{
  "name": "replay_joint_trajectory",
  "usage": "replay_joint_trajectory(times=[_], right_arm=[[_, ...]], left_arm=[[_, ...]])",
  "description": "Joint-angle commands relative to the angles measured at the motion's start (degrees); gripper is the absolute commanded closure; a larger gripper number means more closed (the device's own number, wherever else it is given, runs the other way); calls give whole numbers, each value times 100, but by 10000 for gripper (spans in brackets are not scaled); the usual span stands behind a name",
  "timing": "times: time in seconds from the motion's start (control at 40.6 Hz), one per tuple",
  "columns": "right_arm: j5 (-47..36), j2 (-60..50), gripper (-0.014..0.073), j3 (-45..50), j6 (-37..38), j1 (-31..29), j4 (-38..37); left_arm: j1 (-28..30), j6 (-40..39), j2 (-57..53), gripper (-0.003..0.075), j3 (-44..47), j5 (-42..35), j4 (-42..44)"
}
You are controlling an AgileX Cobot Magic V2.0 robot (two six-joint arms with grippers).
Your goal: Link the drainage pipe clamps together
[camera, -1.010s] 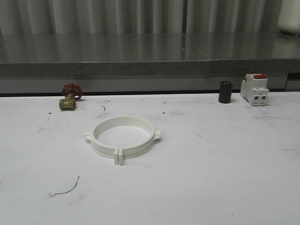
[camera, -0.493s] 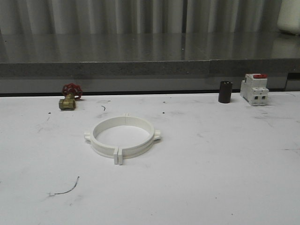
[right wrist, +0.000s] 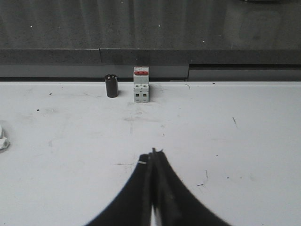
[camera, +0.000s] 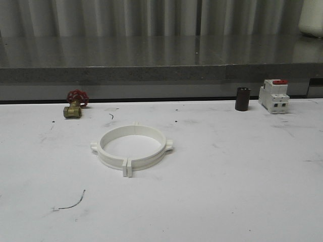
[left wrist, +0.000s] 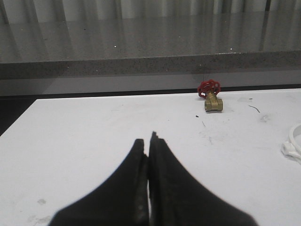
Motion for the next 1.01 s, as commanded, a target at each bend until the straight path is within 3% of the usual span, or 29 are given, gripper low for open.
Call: replay_joint_trajectory(times=[0.0, 0.172, 0.394, 0.591, 0.715, 0.986], right_arm=[[-367, 83, 716, -119, -41, -19, -210], [-1270, 19, 716, 291, -359, -222, -215], [-2887, -360, 716, 1468, -1983, -1076, 1470], [-3611, -506, 716, 2254, -2115, -1848, 2453], [-3544, -506, 716, 2498, -2115, -2063, 2816], [-3453, -506, 716, 2497, -2175, -2063, 2837]], left_arm=[[-4, 4, -110, 741, 5, -477, -57], [-4, 4, -110, 741, 5, -477, -57], [-4, 4, -110, 741, 5, -477, -57], [-4, 4, -110, 741, 5, -477, -57], [-4, 4, -110, 741, 5, -477, -57], [-4, 4, -110, 741, 5, -477, -57]])
